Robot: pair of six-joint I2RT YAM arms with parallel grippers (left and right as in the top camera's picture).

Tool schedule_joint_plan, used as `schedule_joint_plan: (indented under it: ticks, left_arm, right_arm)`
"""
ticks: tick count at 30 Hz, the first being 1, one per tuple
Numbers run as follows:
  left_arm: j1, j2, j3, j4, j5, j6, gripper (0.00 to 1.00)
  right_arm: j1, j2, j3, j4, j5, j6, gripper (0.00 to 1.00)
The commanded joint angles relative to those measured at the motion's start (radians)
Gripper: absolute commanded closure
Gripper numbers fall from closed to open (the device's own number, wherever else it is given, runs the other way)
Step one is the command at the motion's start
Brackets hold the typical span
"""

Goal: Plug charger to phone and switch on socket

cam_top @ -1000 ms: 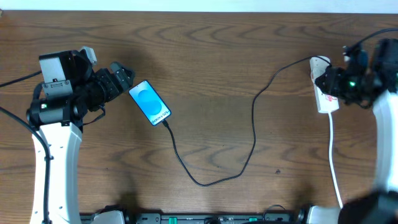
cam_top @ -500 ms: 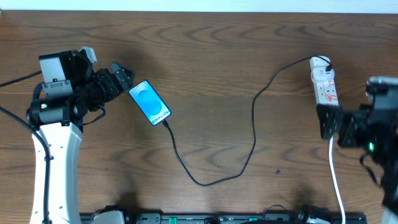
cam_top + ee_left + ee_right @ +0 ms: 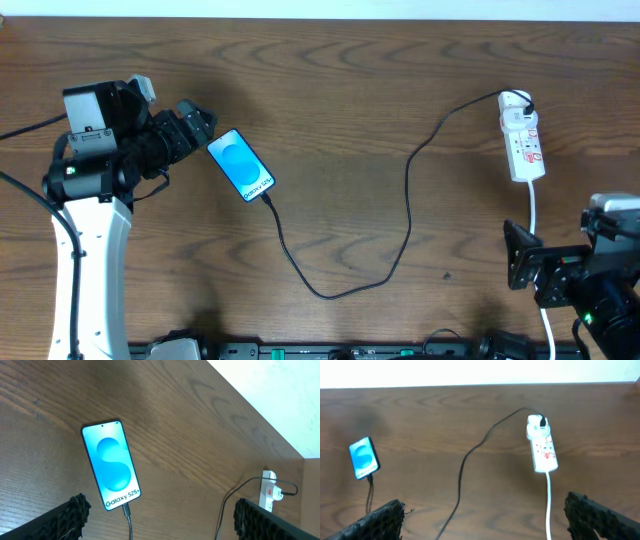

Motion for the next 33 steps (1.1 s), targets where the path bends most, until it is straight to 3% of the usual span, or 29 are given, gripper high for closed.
schedule_joint_plan:
  ticks: [1, 8, 19, 25, 33]
  left_arm:
    - [-0.002, -0.003, 0.001, -0.001, 0.013, 0.01, 0.06]
    - [-0.002, -0.003, 0.001, -0.001, 0.013, 0.01, 0.06]
    - [-0.002, -0.003, 0.001, -0.001, 0.013, 0.01, 0.06]
    - [-0.002, -0.003, 0.001, -0.001, 0.013, 0.01, 0.06]
    - [-0.002, -0.003, 0.001, -0.001, 0.013, 0.01, 0.06]
  right_arm:
    - [0.033, -0.06, -0.076, 0.077, 0.005, -0.045, 0.01]
    - [0.197, -0.254, -0.469, 0.488, 0.111, -0.073, 0.01]
    - [0.282, -0.522, -1.14, 1.132, 0.179, -0.072, 0.01]
    - [0.302, -0.638, -1.305, 1.22, 0.179, -0.072, 0.01]
    - [0.302, -0.66, -1.368, 1.222, 0.179, -0.038, 0.01]
